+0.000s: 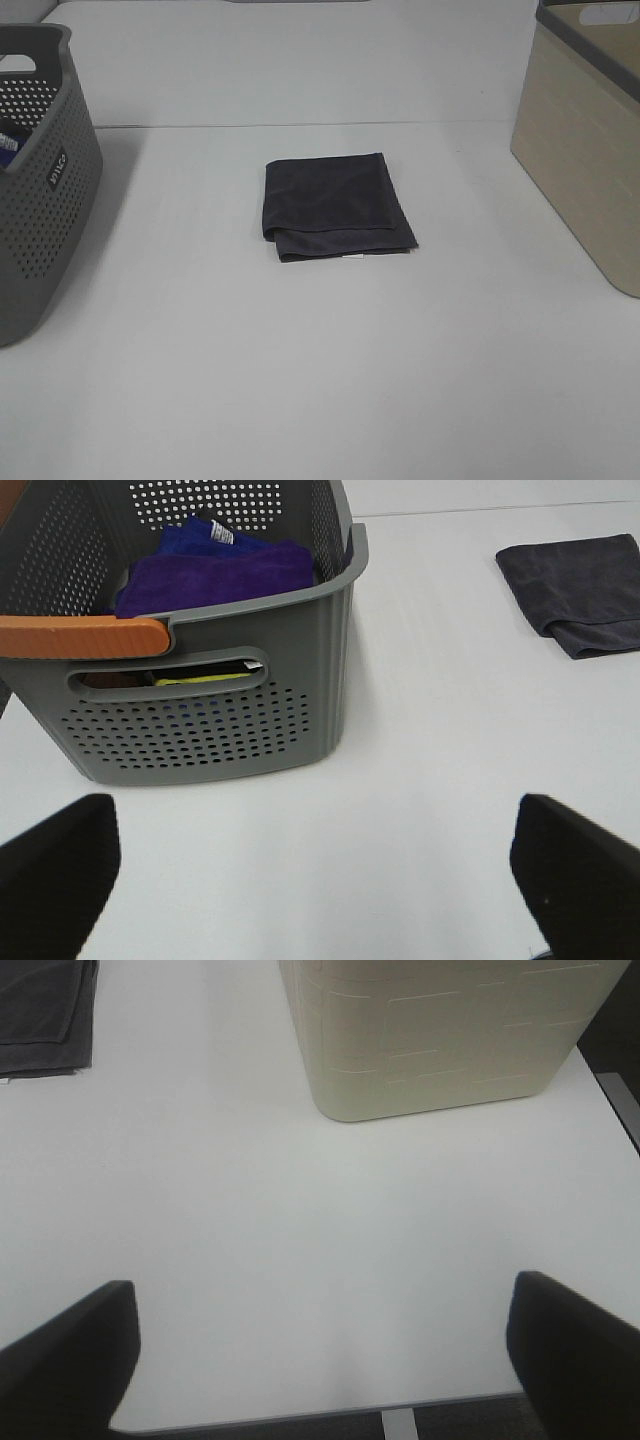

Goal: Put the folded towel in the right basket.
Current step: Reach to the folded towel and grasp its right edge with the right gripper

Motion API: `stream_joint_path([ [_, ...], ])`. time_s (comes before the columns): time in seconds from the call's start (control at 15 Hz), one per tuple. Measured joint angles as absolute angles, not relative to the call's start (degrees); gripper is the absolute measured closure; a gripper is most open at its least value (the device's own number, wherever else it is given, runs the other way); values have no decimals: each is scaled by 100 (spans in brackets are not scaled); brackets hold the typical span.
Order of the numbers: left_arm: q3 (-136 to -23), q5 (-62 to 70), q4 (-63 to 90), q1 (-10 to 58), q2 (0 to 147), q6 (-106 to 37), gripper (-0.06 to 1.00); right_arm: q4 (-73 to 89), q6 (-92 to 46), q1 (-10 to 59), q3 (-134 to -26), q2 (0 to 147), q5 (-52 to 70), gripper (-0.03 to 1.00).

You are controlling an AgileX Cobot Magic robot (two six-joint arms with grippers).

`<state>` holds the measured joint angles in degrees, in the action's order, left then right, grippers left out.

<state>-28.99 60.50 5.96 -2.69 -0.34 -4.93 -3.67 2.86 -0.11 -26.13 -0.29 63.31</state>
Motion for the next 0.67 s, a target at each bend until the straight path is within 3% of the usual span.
stream_joint_path([
  [0.67, -2899, 6050, 596, -269, -34, -493, -5, -367, 286, -11, -2613, -29, 6331, 1],
])
